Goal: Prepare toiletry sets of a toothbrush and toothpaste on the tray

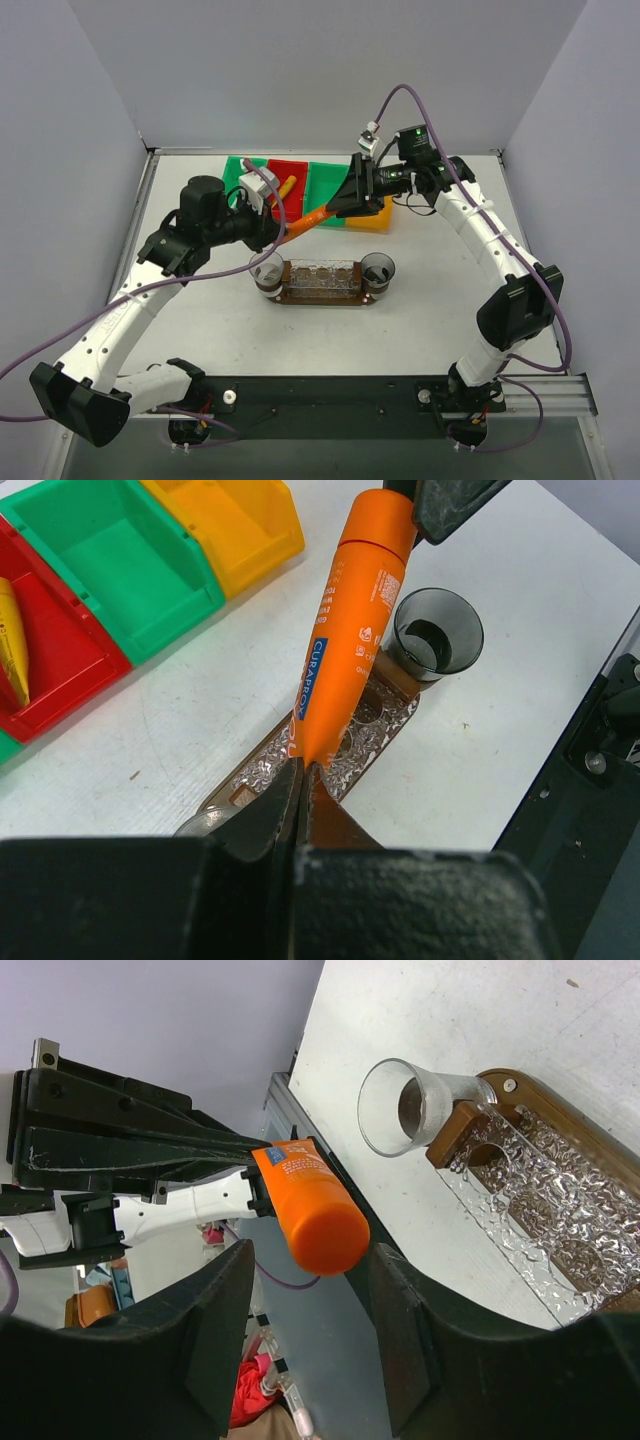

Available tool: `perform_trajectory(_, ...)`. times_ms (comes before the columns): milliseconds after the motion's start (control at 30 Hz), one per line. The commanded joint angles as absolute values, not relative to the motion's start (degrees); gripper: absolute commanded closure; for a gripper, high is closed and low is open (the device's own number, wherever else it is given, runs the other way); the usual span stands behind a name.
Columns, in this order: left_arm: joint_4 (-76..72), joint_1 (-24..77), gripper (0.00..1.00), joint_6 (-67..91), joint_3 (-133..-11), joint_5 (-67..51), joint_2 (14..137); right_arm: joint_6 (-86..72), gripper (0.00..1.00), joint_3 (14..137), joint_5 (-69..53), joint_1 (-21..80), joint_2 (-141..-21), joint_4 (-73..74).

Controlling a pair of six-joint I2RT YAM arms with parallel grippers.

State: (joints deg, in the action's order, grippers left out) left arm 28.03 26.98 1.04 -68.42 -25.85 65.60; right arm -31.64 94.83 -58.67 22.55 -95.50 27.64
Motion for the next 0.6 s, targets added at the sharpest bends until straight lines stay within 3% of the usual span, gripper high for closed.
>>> perform_trajectory(0,23.56,27.25,1.0,0.97,-68.47,-27.33,63.37,-31.64,0.56,95.71,-60.91,23.11,-94.92,26.54)
perform_trajectory(567,21.71,27.33,1.0,2.46,-68.73,-28.65,64.6,-31.29,0.61,97.29,-62.75,23.47,-97.56,26.46)
